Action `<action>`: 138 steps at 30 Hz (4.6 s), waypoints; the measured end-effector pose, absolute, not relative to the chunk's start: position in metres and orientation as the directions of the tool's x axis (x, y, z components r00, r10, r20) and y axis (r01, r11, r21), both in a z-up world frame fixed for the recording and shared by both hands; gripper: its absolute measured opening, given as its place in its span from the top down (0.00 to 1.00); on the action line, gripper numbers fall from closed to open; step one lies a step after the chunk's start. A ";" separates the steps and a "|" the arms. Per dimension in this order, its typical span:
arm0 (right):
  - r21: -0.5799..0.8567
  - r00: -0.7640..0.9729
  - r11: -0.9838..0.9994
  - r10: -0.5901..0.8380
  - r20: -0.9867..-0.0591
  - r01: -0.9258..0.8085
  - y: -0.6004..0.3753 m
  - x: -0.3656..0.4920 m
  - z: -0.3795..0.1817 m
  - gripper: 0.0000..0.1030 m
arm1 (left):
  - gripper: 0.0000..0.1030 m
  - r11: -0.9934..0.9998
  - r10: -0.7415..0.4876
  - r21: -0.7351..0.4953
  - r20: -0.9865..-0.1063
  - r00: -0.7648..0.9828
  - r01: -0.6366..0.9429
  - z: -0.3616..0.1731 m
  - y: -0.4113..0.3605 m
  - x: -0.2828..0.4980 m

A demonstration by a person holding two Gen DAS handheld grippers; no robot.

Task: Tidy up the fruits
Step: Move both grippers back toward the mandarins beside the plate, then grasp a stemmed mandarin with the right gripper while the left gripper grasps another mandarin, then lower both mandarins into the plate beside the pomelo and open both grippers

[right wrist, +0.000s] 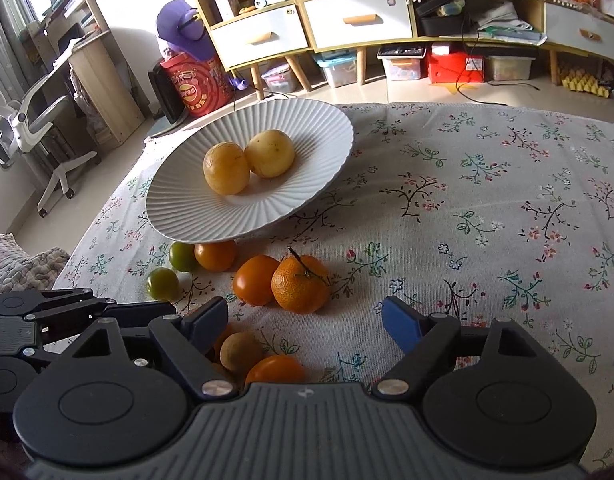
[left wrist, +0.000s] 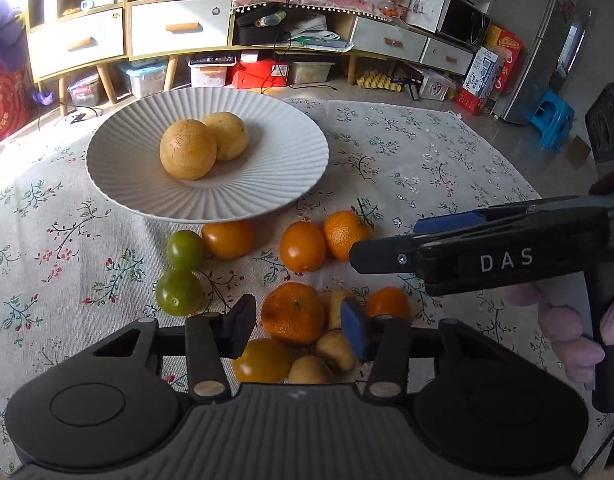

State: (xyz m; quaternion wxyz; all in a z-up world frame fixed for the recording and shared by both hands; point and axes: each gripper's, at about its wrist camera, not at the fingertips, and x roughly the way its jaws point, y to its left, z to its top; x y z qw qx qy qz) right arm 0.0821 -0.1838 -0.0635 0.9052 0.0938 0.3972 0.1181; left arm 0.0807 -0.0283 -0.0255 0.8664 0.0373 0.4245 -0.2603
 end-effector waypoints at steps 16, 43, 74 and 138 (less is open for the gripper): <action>0.233 0.638 0.965 0.254 -0.727 -0.119 -0.178 0.103 -0.070 0.44 | 0.77 0.886 -0.381 -0.161 -0.787 0.485 0.434 -0.025 -0.032 0.090; 0.175 0.638 0.972 0.233 -0.734 -0.154 -0.163 0.103 -0.067 0.67 | 0.80 0.891 -0.394 -0.186 -0.771 0.500 0.414 -0.022 -0.029 0.090; 0.210 0.711 0.969 0.237 -0.662 -0.127 -0.183 0.111 -0.038 0.67 | 0.81 0.908 -0.397 -0.192 -0.679 0.618 0.372 0.001 -0.023 0.100; 0.227 0.693 0.934 0.357 -0.627 -0.277 -0.171 0.154 -0.034 0.49 | 0.51 0.931 -0.314 -0.065 -0.642 0.700 0.358 -0.015 -0.035 0.134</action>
